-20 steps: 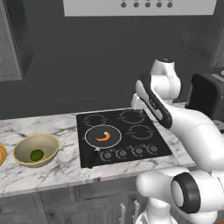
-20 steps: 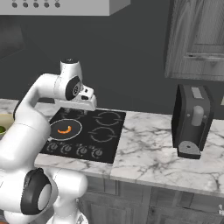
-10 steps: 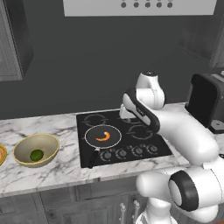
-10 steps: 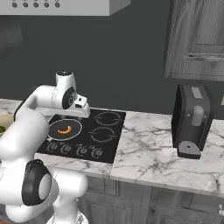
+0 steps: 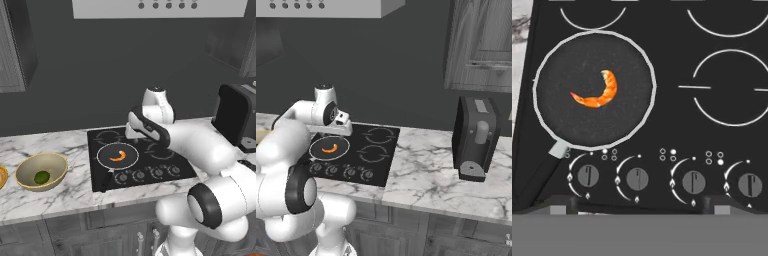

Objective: Place the shrimp on the plate and place the lime on the same plate.

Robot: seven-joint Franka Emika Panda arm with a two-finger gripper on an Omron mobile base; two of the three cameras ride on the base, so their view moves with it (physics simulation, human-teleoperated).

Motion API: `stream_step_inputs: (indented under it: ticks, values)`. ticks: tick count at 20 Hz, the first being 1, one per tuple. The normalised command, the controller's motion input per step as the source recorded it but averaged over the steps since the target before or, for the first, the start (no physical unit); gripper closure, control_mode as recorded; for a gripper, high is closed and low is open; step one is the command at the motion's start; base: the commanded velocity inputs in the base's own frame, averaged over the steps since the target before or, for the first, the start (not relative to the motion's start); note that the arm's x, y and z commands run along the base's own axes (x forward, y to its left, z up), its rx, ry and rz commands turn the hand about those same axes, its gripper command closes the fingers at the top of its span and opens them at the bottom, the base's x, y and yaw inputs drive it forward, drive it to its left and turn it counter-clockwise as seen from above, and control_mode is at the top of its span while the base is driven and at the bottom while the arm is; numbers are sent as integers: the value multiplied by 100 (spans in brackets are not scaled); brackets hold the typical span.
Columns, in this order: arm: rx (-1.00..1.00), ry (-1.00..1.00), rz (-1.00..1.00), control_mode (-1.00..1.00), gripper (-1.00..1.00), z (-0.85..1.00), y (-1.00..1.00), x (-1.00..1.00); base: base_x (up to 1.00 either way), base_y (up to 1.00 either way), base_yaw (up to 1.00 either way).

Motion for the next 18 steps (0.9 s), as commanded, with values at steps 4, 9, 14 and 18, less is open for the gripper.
stream_step_inputs:
  ticks: [4,9,14,18]
  values:
    - [0,1,0,-100,-100,-23,25,21,0,0,0]
    - [0,1,0,-100,-100,-34,21,19,0,0,0]
    - [0,1,0,-100,-100,-44,20,18,0,0,0]
    - [0,0,0,-100,-100,-41,12,24,0,0,0]
